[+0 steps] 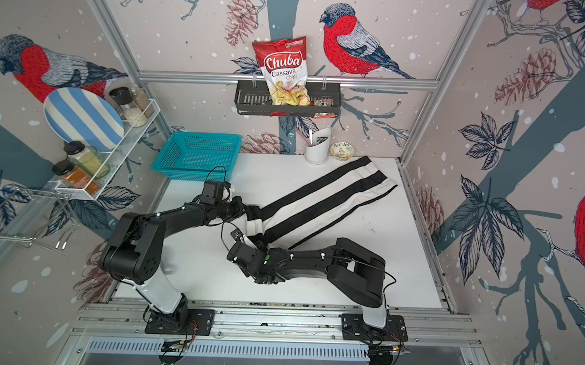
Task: Roll up the pillowcase
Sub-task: Roll the pillowcase at the center of the board.
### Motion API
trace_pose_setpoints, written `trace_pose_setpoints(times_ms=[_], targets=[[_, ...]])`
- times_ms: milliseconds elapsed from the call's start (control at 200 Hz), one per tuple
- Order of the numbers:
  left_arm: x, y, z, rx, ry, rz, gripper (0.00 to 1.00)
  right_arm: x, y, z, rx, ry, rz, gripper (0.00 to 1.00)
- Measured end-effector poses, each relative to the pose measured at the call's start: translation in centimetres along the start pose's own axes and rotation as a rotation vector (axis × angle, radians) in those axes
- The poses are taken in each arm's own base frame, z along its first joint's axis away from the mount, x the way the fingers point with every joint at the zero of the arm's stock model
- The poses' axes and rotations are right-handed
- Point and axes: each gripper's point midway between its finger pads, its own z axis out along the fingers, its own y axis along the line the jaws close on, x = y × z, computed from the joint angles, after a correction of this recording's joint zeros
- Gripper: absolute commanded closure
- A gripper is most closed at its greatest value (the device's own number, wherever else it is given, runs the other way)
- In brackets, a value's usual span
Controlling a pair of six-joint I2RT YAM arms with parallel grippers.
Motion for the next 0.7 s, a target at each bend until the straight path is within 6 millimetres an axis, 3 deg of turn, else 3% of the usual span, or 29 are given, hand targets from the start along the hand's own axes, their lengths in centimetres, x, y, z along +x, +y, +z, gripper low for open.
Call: trace_pose_setpoints(times_ms=[150, 380, 545, 700], targets=[[0.1, 0.3, 0.0, -0.006, 0.005, 0.006, 1.00, 1.6, 1.7, 0.7, 0.027, 0.037, -0.031, 0.49], [0.4, 0.6, 0.1, -0.011, 0.011, 0.007, 1.00, 3.4, -0.4, 2.6, 0.170, 0.090, -0.008, 0.51], [0.7, 0.9, 0.1, -0.015, 0.017, 0.003, 1.00, 3.4, -1.1, 3.3, 0.211, 0.077, 0.012, 0.99], [0.6, 0.5, -0.2, -0.006, 0.011, 0.006, 1.00, 3.1, -1.6, 2.6, 0.223, 0.078, 0.012, 1.00]])
